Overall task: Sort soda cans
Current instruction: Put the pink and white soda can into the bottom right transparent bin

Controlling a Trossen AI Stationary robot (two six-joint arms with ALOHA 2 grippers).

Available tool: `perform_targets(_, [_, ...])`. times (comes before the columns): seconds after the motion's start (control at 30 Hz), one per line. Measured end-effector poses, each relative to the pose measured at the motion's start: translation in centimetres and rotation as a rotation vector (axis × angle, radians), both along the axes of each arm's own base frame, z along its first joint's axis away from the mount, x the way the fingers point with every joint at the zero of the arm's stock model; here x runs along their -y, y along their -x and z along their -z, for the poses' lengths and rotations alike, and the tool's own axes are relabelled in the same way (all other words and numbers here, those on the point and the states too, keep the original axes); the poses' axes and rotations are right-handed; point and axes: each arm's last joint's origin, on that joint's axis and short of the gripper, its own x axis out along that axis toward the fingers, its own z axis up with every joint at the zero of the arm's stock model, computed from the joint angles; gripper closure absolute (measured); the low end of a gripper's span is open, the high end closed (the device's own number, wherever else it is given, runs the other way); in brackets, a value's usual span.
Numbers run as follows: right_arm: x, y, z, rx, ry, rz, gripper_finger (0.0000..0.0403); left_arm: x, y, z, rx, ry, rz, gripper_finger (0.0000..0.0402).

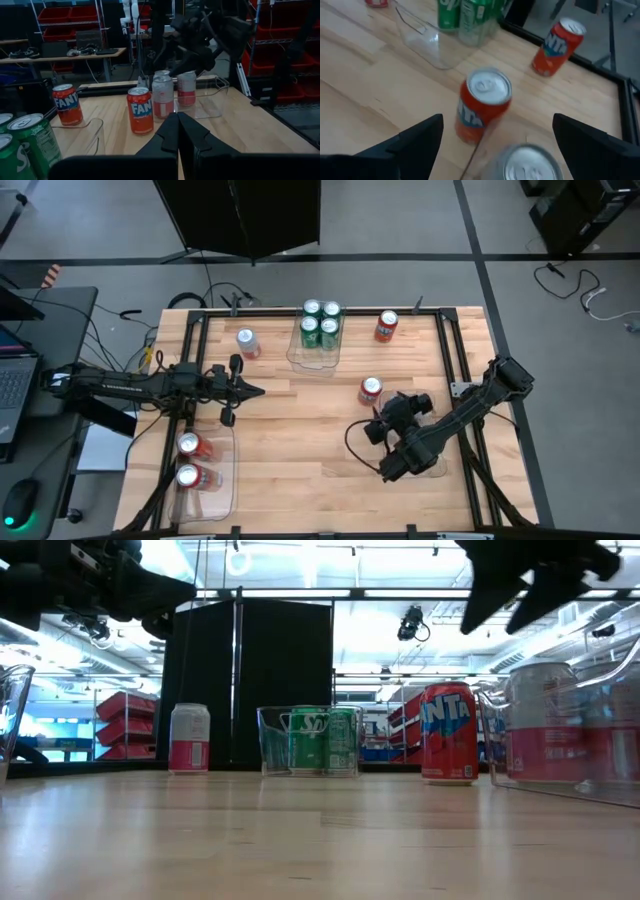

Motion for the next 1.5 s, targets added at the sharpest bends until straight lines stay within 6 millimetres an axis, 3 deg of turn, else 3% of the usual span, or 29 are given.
perform_targets(0.23, [2.3, -3.0, -1.3, -0.133, -0.061, -0.075, 0.0042, -0.1, 0.0, 0.0, -0.001, 0.001, -0.018, 0.0401])
perform_targets(0.5, [6.7, -6.8, -1.7, -0.355, -0.282, -0.318, 0.0047, -0.1, 0.0, 0.0, -0.004, 0.0, -0.018, 0.04])
perform_targets(0.67, [9.4, -8.2, -3.3, -0.395, -0.285, -0.419, 0.0055, -0.1, 0.0, 0.1, -0.01, 0.001, -0.018, 0.04])
perform_targets(0.87, [12.1, -11.6, -4.6, -0.175, -0.241, -0.599, 0.0061, -0.3, -0.1, -0.3, -0.045, 0.081, -0.081, 0.04])
perform_targets(1.07, [15.2, -14.3, -5.5, 0.101, -0.163, -0.737, 0.0084, -1.0, 0.2, -2.6, -0.248, 0.086, -0.211, 0.04])
perform_targets(1.23, [16.8, -15.2, -5.6, 0.266, -0.082, -0.774, 0.0119, -2.0, 1.5, -5.1, -0.42, 0.095, -0.404, 0.0401])
perform_targets(1.5, [16.7, -15.3, -5.5, 0.278, -0.055, -0.797, 0.0154, -3.7, 1.6, -9.0, -0.658, 0.155, -0.567, 0.04])
